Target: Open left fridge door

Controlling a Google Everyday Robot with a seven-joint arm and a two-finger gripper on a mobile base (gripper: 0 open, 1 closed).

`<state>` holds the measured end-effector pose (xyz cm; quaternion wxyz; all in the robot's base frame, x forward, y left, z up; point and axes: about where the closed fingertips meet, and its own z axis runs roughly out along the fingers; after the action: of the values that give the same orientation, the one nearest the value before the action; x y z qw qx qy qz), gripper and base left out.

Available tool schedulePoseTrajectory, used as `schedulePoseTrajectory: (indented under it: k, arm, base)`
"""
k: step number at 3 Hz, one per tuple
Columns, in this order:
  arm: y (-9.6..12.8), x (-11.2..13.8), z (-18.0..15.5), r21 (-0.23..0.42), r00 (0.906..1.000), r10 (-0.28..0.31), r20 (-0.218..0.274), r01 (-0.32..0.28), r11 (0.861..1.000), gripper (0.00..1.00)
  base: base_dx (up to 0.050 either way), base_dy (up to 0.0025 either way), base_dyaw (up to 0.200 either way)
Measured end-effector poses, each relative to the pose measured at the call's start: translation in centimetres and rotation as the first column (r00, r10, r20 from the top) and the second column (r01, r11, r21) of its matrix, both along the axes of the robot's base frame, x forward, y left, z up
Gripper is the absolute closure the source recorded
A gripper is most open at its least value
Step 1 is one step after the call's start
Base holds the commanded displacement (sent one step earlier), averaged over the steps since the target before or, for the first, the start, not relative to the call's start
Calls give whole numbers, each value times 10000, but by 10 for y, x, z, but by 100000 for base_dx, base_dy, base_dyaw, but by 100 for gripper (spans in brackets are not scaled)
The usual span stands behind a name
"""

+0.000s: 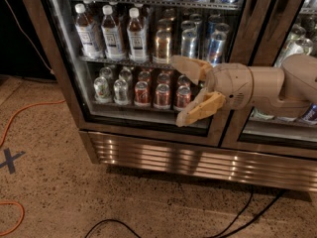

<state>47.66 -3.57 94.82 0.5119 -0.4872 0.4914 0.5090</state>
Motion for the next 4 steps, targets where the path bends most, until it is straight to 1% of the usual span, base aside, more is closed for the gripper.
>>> schedulePoseTrajectory:
  k: [1,2,3,4]
  arm:
    - [1,-2,13,-1467,9956,-829,434,884,9852,0]
    - [1,-2,13,-1467,9956,-830,435,886,9852,0]
    - [-7,1,22,-1450,9926,-1123,453,1178,9824,0]
    - [-49,-11,44,-1403,9748,-2078,812,2175,9659,0]
  base:
    - [0,0,0]
    - [0,0,0]
    - [0,0,0]
    - [0,0,0]
